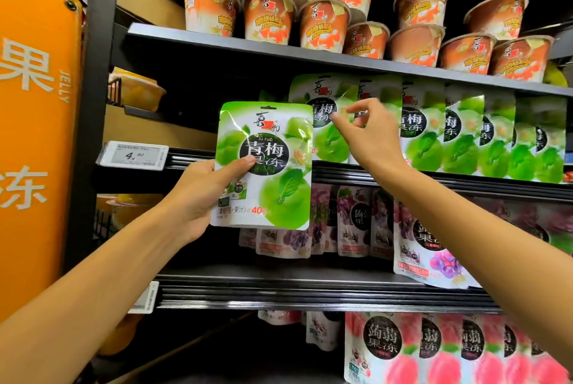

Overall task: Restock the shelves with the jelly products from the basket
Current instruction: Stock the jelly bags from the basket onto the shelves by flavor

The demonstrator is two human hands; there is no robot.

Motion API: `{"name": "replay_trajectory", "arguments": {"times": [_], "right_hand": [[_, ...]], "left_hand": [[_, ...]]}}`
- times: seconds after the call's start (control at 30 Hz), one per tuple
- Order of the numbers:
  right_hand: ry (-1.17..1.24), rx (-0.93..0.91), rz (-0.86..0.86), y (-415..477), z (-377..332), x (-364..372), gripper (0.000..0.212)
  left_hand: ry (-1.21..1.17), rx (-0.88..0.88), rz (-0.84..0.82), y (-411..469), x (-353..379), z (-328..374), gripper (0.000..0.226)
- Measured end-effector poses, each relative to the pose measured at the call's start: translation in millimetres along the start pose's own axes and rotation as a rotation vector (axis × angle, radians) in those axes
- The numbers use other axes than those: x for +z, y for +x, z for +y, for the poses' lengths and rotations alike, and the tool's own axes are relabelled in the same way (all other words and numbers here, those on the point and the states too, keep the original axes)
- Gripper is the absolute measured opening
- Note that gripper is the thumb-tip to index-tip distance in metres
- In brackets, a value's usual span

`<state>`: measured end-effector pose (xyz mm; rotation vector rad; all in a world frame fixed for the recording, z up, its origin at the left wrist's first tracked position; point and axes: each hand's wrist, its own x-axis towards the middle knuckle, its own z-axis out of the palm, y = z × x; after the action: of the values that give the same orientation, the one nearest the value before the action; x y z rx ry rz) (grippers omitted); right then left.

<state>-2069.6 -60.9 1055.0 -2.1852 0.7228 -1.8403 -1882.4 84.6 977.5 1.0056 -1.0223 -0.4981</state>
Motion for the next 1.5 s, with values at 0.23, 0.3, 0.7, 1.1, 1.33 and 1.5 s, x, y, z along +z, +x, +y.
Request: {"name": "replay_trajectory", "arguments": {"times": [0.23, 0.3, 0.7, 1.1, 1.33, 1.5], "right_hand": [[0.400, 0.313, -0.628, -20.8, -28.9, 11.3, 0.035], [0.471, 0.334, -0.575, -21.3, -29.5, 13.5, 0.029], [0.599, 0.456, -0.171, 26.3, -50.4, 36.2, 0.022], [0.394, 0.358, -0.175, 32.6, -34.6, 62.9, 0.022], [0.108, 0.198, -0.220, 25.2, -27.8, 40.5, 0.017], [0.066, 0.199, -0.186, 25.1, -23.5, 36.8, 0.023]], "left_hand": [[0.034, 0.067, 0.072, 20.2, 10.3, 13.2, 0.025], [0.027, 0.090, 0.067, 24.2, 10.8, 15.3, 0.023], [0.876, 0.844, 0.129, 37.6, 13.1, 11.9, 0.038], [1.441, 0.813, 0.176, 58.0, 11.4, -23.5, 0.048], [1.516, 0.819, 0.160, 55.5, 14.7, -26.1, 0.052], [1.481, 0.817, 0.150, 53.8, 18.5, -25.8, 0.051]]}}
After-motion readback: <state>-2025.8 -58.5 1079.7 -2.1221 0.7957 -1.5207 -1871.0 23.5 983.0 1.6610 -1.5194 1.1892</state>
